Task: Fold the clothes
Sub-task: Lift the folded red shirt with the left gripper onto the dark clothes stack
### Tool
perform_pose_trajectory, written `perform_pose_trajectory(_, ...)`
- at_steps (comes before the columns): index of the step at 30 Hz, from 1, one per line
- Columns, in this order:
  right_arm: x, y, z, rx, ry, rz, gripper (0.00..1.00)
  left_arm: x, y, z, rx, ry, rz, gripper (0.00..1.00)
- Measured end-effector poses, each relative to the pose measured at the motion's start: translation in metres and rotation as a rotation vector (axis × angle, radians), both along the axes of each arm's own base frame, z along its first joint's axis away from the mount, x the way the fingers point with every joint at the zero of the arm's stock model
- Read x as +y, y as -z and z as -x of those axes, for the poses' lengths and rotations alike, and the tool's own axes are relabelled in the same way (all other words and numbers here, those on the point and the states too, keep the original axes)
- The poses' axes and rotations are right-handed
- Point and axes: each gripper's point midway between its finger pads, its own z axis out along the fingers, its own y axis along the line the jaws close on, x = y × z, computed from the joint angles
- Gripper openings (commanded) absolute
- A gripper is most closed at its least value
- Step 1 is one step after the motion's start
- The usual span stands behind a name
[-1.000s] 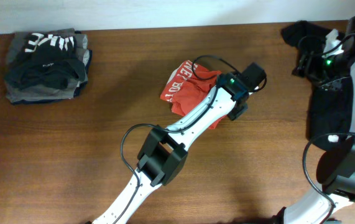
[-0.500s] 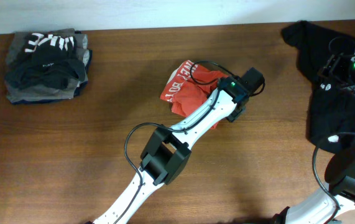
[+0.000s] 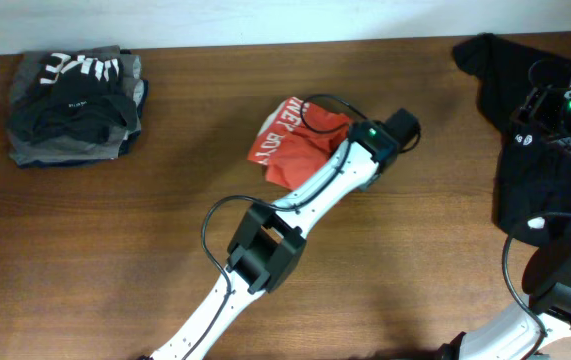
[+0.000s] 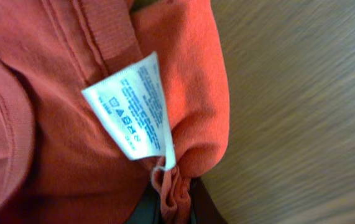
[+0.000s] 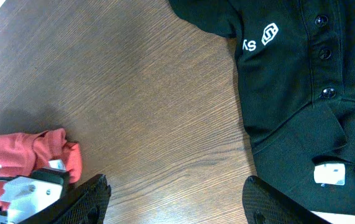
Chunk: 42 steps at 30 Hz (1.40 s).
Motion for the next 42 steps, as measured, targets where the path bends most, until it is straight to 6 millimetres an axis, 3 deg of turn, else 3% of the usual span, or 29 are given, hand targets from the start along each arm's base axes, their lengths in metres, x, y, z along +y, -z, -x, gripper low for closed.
perform_pose_trajectory(5,0.000,0.000,0.000,0.003,0.002,-0.002,0.73,0.040,-0.019,-0.029,-0.008,-0.029,-0.049,0.00)
perform_pose_trajectory(13,0.001,0.000,0.000,0.002,0.002,-0.005,0.73,0.110,-0.126,-0.103,-0.249,-0.140,0.046,0.00)
perform_pose_trajectory(18,0.001,0.000,0.000,0.001,0.002,-0.005,0.73,0.149,-0.177,-0.121,-0.346,-0.197,0.077,0.00)
perform_pose_trajectory(22,0.001,0.001,0.001,0.006,0.002,-0.007,0.73,0.198,-0.220,-0.134,-0.424,-0.271,0.101,0.00)
perform_pose_trajectory(32,0.005,0.003,0.007,0.033,0.002,-0.022,0.73,0.289,-0.283,-0.162,-0.603,-0.350,0.052,0.00)
perform_pose_trajectory(42,0.013,0.004,0.010,0.055,-0.012,-0.034,0.73,0.330,-0.330,-0.189,-0.700,-0.035,-0.174,0.00)
